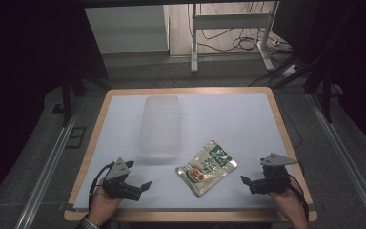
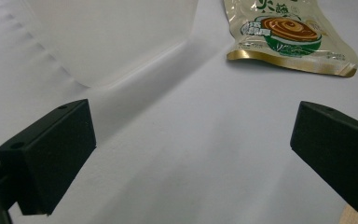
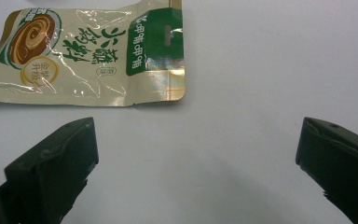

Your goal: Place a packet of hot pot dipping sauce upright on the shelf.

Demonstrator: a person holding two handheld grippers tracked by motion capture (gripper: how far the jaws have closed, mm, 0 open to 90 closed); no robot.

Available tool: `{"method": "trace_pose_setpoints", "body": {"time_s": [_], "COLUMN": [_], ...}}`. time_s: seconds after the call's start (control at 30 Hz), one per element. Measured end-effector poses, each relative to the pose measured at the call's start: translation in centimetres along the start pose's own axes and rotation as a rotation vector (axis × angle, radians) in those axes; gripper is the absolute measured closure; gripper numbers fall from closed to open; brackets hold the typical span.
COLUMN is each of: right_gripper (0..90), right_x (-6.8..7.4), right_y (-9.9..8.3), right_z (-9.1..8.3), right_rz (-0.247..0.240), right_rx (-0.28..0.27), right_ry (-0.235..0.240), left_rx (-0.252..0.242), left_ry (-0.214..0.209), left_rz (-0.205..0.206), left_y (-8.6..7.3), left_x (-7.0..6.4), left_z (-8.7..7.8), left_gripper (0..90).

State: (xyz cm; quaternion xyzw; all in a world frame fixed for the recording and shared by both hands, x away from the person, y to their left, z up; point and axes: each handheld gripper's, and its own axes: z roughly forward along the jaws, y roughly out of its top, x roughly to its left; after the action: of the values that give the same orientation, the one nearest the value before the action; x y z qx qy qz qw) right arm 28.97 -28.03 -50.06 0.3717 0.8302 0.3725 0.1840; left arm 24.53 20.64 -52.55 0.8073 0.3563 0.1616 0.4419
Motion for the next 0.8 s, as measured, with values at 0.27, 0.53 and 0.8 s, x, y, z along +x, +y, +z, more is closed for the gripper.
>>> {"method": "trace_pose_setpoints", "body": {"time_s": [0.27, 0.53, 0.8], "right_gripper": [0.0, 0.0, 0.0], "right_x": [0.1, 0.2, 0.1], "right_y": [0.5, 0.9, 1.5], "right_z": [0.4, 0.9, 1.5], "right_rz": [-0.015, -0.019, -0.012], "right_rx": [-0.010, -0.012, -0.020], "right_ry": [0.003, 0.017, 0.031], "left_rx": [-0.005, -0.004, -0.004], "left_ry": [-0.013, -0.017, -0.020], "left_rz": [0.001, 0.005, 0.006], "left_y": [0.0, 0.0, 0.0], "left_x": [0.1, 0.1, 0.1], "left_z": [0.1, 0.1, 0.1], "left_gripper": [0.1, 0.1, 0.1]}}
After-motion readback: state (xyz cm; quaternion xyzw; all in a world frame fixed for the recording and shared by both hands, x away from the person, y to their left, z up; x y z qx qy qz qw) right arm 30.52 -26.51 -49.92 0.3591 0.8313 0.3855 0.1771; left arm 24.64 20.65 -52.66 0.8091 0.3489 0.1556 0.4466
